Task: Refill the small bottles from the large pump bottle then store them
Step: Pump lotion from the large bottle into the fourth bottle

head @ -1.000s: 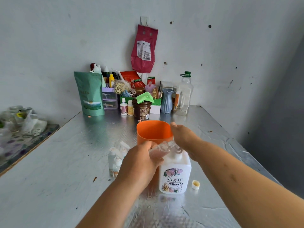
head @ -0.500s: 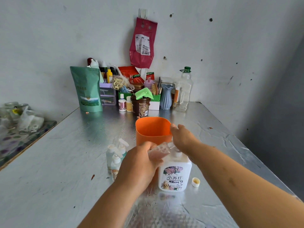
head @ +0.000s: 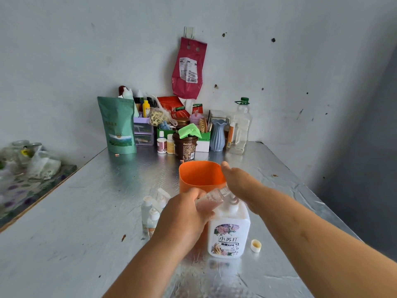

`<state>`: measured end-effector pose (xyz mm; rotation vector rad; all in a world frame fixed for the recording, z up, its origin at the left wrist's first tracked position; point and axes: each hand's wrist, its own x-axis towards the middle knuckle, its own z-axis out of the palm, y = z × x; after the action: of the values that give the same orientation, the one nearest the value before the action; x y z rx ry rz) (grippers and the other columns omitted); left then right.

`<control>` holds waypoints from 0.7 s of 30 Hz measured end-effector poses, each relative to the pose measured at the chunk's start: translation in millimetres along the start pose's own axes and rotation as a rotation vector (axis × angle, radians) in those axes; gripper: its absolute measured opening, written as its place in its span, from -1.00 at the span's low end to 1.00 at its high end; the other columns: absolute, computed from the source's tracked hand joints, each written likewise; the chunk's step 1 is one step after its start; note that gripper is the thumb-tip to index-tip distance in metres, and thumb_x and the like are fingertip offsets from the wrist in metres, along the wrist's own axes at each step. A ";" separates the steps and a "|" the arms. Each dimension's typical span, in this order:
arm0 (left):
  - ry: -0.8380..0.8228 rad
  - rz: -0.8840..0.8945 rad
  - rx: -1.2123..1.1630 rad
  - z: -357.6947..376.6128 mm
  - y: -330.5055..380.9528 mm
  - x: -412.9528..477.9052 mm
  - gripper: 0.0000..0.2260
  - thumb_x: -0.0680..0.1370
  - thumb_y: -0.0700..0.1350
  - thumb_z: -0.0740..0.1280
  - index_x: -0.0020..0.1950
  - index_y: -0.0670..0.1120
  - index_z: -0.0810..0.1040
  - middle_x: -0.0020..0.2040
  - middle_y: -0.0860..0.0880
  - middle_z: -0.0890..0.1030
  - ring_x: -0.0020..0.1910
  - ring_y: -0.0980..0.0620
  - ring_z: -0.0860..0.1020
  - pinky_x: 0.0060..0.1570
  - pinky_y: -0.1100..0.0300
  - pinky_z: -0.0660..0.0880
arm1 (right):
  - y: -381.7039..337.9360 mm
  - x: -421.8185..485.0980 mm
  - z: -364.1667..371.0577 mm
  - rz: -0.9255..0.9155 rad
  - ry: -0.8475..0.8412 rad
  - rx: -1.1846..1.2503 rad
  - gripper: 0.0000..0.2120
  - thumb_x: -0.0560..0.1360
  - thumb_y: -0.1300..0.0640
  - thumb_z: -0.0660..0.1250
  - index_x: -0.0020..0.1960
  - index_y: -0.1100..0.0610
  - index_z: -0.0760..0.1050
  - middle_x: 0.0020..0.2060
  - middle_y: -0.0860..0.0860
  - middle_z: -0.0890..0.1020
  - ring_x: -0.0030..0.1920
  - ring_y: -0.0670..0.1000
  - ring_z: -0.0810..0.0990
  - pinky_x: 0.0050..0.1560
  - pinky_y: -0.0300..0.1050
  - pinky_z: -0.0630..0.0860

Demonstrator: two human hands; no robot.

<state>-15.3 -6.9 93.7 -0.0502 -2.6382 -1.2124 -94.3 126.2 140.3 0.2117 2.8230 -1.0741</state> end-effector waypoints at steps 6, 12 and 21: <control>-0.007 0.003 0.006 1.6 -2.0 -0.2 -0.80 0.46 0.10 0.46 0.03 0.11 0.56 -0.08 0.12 0.67 -0.08 0.10 0.61 -0.08 0.09 0.54 | 4.1 0.2 0.7 -0.029 -0.028 0.041 -0.40 0.63 -0.16 -0.15 0.46 0.23 0.21 0.39 0.23 0.35 0.38 0.21 0.34 0.38 0.12 0.24; -0.006 -0.014 0.006 5.0 -6.1 0.4 -0.79 0.45 0.05 0.47 0.05 0.10 0.57 -0.06 0.13 0.67 -0.05 0.09 0.61 -0.10 0.14 0.50 | 9.8 2.0 8.1 -0.085 0.009 -0.053 -0.59 0.66 0.06 -0.11 0.41 0.21 0.24 0.35 0.24 0.36 0.34 0.28 0.34 0.36 0.20 0.29; -0.011 -0.017 0.002 3.1 -2.6 -1.7 -0.80 0.45 0.02 0.48 0.03 0.09 0.57 -0.09 0.13 0.67 -0.07 0.09 0.62 -0.08 0.13 0.53 | 6.6 1.4 5.1 -0.009 -0.011 0.120 -0.39 0.60 -0.19 -0.14 0.47 0.17 0.20 0.40 0.22 0.33 0.38 0.24 0.32 0.40 0.19 0.24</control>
<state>-14.6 -6.2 89.4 -0.0342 -2.6543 -1.2178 -94.2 127.8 132.0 0.2032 2.7546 -1.2433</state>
